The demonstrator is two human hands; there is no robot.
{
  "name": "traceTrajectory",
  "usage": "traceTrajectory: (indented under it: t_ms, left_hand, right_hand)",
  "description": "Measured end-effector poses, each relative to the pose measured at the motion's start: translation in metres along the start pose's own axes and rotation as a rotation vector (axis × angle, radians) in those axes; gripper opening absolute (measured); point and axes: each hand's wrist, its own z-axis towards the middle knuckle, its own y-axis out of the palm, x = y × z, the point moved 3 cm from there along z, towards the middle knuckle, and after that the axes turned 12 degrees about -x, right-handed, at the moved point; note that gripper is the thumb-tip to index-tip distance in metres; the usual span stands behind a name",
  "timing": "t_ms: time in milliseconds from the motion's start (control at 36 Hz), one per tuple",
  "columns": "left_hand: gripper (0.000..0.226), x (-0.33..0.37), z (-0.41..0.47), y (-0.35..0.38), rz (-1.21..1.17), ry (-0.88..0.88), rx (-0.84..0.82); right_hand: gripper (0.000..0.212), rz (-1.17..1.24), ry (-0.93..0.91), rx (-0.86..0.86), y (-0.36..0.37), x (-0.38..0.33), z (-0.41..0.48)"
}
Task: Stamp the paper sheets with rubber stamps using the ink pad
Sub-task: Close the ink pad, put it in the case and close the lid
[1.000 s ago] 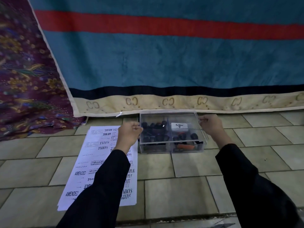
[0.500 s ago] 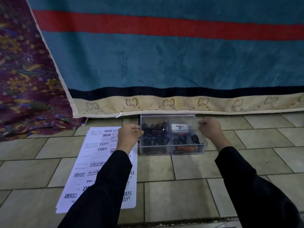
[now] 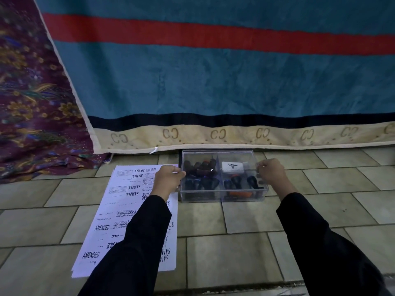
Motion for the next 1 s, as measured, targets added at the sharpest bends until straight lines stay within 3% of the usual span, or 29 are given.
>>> traceTrajectory:
  t_ms: [111, 194, 278, 389, 472, 611, 861, 1000]
  left_hand:
    - [0.017, -0.003, 0.001, -0.002, 0.077, 0.032, 0.044]
    - [0.007, -0.002, -0.010, -0.001, 0.161, 0.059, 0.048]
    - [0.022, -0.001, -0.029, 0.001, 0.195, 0.090, 0.038]
    - [0.006, -0.008, -0.050, 0.003, 0.225, 0.124, 0.028]
    - [0.019, -0.016, -0.063, 0.004, 0.235, 0.124, 0.026]
    - [0.022, -0.024, -0.080, 0.004, 0.306, 0.148, 0.035]
    - [0.018, -0.029, -0.082, 0.001, 0.188, 0.111, 0.017]
    - [0.032, -0.029, -0.089, 0.002, 0.138, 0.095, 0.011]
  right_hand:
    - [0.025, 0.000, 0.007, 0.020, 0.005, 0.015, 0.011]
    - [0.027, 0.010, 0.004, 0.023, 0.004, 0.015, 0.004]
    - [0.029, 0.040, 0.000, 0.014, 0.003, 0.014, -0.015]
    - [0.024, 0.033, -0.014, -0.008, 0.002, 0.022, -0.032]
    - [0.024, -0.023, -0.035, 0.001, 0.005, 0.034, -0.044]
    - [0.020, -0.036, -0.088, 0.046, 0.007, 0.045, -0.068]
    - [0.017, -0.014, -0.114, 0.058, 0.011, 0.054, -0.069]
    - [0.023, 0.078, -0.115, 0.060, 0.013, 0.061, -0.078]
